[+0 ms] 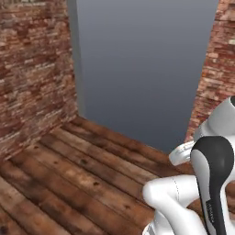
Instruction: Take a sugar cube from the saucer and place it inside the coffee. Then, grab milk from the fridge and place it next to the coffee on the counter to sweeten the coffee.
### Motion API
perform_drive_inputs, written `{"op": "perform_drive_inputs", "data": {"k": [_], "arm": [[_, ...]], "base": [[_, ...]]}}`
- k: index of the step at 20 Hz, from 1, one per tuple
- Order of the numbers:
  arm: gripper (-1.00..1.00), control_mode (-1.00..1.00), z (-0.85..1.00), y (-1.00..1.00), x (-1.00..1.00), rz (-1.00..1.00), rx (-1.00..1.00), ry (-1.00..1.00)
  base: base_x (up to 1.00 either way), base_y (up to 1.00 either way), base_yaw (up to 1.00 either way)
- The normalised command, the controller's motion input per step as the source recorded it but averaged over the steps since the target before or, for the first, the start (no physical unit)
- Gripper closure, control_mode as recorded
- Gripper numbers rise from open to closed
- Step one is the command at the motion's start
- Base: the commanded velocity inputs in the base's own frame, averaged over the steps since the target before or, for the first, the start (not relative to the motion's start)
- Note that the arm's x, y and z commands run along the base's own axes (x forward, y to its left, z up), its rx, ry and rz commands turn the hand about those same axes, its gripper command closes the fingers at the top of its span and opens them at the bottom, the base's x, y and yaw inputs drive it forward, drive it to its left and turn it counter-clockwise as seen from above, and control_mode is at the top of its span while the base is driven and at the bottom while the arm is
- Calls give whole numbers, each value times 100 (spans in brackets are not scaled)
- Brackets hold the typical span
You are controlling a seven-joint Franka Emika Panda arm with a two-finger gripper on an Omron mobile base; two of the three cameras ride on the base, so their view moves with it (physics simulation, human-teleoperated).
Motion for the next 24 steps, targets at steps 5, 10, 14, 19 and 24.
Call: {"op": "perform_drive_inputs", "data": {"k": [5, 10, 14, 19, 24], "arm": [[-100, 100, 0, 0, 0, 0, 0, 0], [-100, 100, 0, 0, 0, 0, 0, 0], [-100, 100, 0, 0, 0, 0, 0, 0], [-100, 100, 0, 0, 0, 0, 0, 0], [-100, 100, 0, 0, 0, 0, 0, 0]], "base": [[-4, 6, -93], [-35, 4, -92], [-48, 0, -88], [-57, -24, -62], [22, -62, -27]]}}
